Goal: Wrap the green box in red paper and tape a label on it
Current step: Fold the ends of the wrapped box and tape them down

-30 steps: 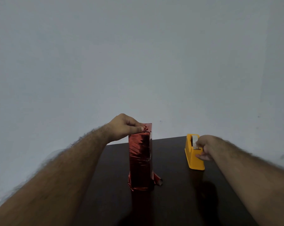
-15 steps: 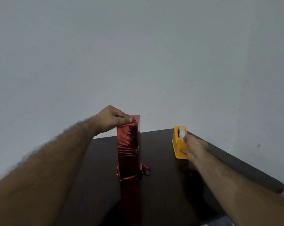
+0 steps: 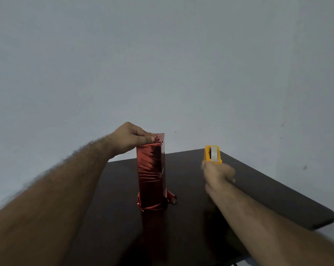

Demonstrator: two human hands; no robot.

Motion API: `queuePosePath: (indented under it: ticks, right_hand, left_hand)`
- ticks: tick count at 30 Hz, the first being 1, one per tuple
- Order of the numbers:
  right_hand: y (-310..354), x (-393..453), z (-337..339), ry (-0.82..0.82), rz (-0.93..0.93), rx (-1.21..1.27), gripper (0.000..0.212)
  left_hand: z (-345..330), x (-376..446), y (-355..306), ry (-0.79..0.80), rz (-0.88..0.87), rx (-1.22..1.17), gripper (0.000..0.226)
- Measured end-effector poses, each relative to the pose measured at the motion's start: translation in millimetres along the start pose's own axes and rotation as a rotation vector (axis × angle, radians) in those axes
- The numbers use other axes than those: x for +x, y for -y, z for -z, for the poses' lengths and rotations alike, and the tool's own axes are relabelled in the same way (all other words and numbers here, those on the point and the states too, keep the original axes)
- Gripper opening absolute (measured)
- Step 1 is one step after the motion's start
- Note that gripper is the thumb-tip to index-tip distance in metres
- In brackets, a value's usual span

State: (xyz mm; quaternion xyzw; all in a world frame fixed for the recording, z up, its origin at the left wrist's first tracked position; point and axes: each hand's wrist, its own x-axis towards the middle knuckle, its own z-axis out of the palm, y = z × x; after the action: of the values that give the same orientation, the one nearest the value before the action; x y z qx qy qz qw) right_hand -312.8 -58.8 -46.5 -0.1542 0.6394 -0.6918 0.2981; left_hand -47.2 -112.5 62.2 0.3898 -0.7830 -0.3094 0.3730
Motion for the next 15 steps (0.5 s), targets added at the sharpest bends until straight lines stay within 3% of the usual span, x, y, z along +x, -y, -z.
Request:
queuePosePath:
  ticks: [4, 7, 10, 15]
  right_hand:
    - [66.6, -66.9, -24.0, 0.452, -0.008, 0.190, 0.020]
    - [114.4, -96.1, -34.6, 0.684, -0.015, -0.017, 0.005]
    - [135.5, -108.6, -42.9, 0.747, -0.008, -0.173, 0.016]
    - [144.7, -109.9, -56.4, 0.722, 0.036, -0.305, 0.008]
  left_hand:
    - [-1.3, -0.5, 0.6, -0.012, -0.009, 0.020, 0.015]
    - [-2.0, -2.3, -2.3, -0.008, -0.015, 0.060, 0.014]
    - [-2.3, -3.4, -4.0, 0.000, -0.018, 0.087, 0.014]
    - [-0.7, -3.6, -4.2, -0.012, -0.026, 0.112, 0.014]
